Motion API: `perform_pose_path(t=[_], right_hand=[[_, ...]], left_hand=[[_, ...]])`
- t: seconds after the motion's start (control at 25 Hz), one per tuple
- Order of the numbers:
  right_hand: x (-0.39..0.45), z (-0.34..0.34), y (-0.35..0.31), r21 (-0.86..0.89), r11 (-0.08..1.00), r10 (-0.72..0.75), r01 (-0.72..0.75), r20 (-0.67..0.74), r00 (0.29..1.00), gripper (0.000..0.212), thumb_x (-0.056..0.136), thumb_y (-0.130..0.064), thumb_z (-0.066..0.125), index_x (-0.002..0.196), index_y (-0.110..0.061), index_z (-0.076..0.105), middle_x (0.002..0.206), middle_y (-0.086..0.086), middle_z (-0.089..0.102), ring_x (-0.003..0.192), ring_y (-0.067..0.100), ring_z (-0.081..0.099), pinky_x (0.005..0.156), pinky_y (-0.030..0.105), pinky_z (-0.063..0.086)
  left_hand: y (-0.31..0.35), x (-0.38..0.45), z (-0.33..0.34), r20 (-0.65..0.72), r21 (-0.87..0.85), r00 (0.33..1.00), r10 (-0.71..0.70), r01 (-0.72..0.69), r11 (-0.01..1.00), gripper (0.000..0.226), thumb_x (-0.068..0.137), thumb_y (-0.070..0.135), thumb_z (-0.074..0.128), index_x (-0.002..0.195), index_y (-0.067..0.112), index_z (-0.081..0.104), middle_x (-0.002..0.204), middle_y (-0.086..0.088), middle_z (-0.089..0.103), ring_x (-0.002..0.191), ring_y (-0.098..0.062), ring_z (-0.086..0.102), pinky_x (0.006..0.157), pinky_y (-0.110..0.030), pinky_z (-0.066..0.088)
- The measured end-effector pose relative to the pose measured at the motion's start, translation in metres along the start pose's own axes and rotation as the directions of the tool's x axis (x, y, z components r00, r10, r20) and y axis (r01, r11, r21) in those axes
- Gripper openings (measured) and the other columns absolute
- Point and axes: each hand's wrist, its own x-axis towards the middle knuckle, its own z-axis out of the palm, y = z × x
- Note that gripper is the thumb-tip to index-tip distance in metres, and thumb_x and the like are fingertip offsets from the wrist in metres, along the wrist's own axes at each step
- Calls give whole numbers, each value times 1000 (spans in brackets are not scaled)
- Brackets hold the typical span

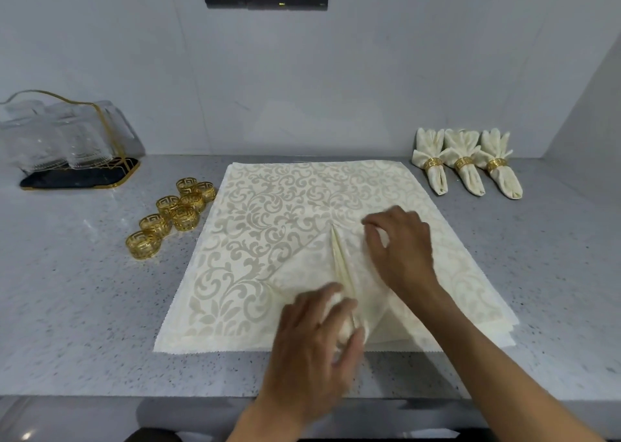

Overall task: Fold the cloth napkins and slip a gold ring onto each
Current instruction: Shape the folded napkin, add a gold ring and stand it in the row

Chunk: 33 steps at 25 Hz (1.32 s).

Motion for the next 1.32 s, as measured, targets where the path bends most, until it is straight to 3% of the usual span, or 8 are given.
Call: perform_pose_path(t=[0.12,0.2,0.44,0.6,0.92,1.04,1.16,1.32], right_hand=[[-51,-39,-5,26,985,170,-171,41,985,11,92,-22,62,85,-24,70,56,-12,59,50,6,54,59,29,41],[-81,-42,-8,0,971,234,-240,217,948,13,95,-33,56,92,-27,68,69,-14,63,60,4,57,68,30,48],[-47,-27,15,123,949,239,-290,321,917,18,95,-30,60,110,-27,70,108,-6,61,90,9,57,79,23,41],[-45,-26,8,53,973,184,-225,410,893,18,93,-37,60,101,-28,73,108,-8,58,95,12,59,83,30,47],[-69,-25,9,70,965,223,-252,282,933,21,90,-34,64,107,-23,68,113,-6,56,91,13,57,73,22,42],[-73,-26,2,-47,983,185,-179,258,948,43,91,-49,56,127,-26,57,128,-6,49,108,22,52,87,37,44],[-85,-17,-7,-210,977,42,36,354,934,47,90,-58,44,123,-29,59,128,-9,50,111,22,50,86,39,40],[-81,-9,12,-92,991,-55,94,356,933,47,86,-57,41,111,-28,67,117,-11,59,103,18,53,81,35,41]], left_hand=[[-30,30,-20,-21,72,954,-300,300,951,34,96,38,44,126,29,55,132,9,54,123,-15,46,96,-33,30],[-49,41,-28,150,202,869,-472,440,875,35,99,36,40,134,32,44,131,8,54,122,-20,45,97,-40,28],[-28,22,-46,337,-88,832,-441,494,865,6,96,34,53,96,37,59,79,13,66,70,-1,62,63,-18,45],[-28,9,-38,276,5,870,-408,423,906,15,94,36,56,109,35,60,89,18,58,85,-2,56,76,-18,45],[-47,27,-23,244,16,882,-402,411,912,24,96,33,54,118,30,62,100,18,54,104,-8,50,95,-31,44],[-47,33,-21,205,200,954,-219,178,963,21,92,27,58,113,28,62,117,12,52,111,-12,43,88,-29,39],[-49,32,-12,279,199,960,10,-68,978,34,88,16,59,121,27,60,140,5,48,128,-13,37,97,-37,37],[-51,26,-8,328,168,939,-101,48,985,41,96,35,34,126,25,59,138,11,49,128,-13,42,100,-33,32]])
